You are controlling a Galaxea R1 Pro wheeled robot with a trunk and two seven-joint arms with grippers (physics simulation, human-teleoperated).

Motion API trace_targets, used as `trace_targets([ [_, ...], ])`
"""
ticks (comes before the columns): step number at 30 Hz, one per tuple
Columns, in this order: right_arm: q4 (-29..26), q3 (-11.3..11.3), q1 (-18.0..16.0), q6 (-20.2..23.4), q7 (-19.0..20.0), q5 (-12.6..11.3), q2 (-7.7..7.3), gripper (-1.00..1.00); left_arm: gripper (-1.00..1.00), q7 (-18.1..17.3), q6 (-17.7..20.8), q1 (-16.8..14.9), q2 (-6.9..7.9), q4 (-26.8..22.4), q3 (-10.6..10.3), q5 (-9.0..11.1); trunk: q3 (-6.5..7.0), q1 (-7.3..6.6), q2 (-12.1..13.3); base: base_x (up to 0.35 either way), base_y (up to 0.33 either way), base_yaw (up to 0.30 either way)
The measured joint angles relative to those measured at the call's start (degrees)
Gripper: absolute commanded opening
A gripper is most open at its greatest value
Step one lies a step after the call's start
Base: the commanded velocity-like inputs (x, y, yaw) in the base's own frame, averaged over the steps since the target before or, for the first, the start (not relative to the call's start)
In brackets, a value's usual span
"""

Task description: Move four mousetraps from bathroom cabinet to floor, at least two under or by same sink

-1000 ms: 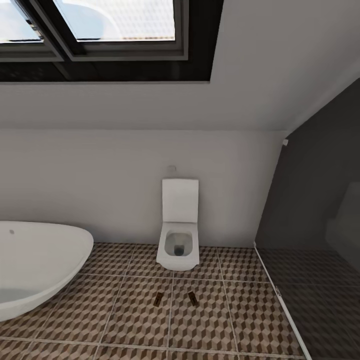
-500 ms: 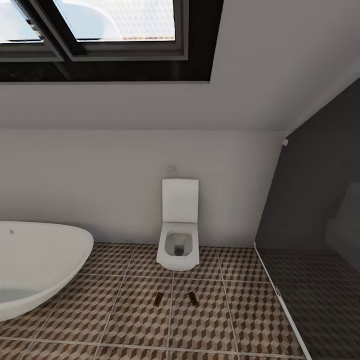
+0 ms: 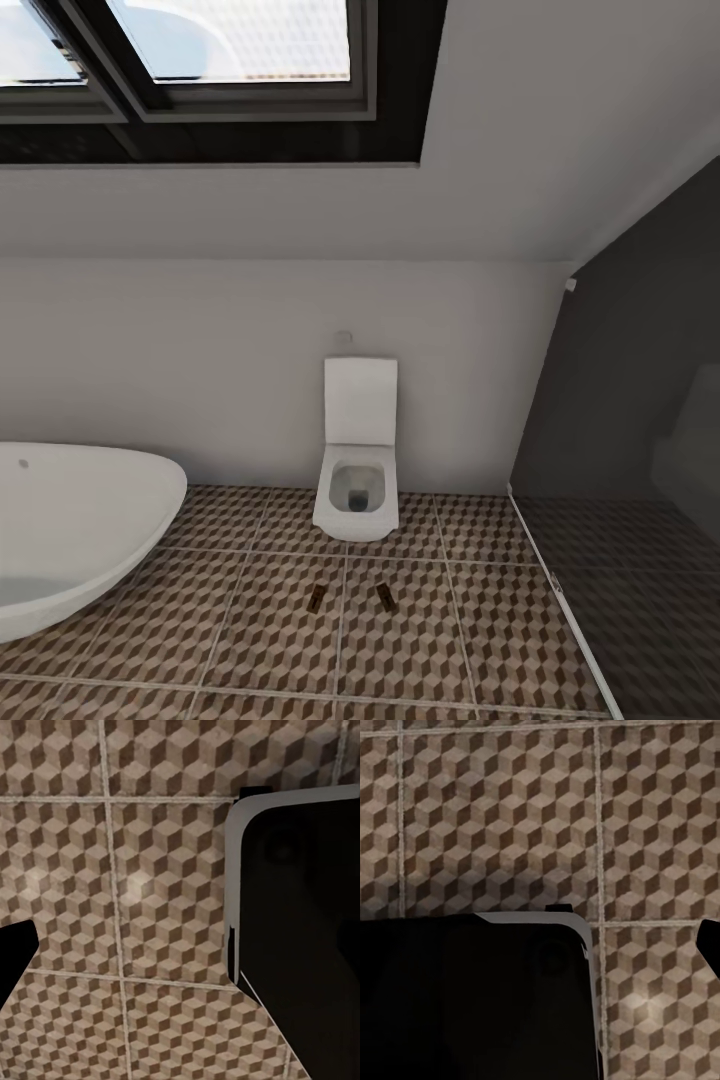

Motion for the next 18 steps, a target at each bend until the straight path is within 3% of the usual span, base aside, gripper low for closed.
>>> trace_targets([
  [18, -0.45, -0.02, 0.0, 0.02, 0.0, 0.07, 0.4, 1.0, 1.0, 0.0, 0.0, 0.0, -0.05, 0.05, -0.01, 0.01, 0.0, 0.0, 0.0, 0.0, 0.0, 0.0],
])
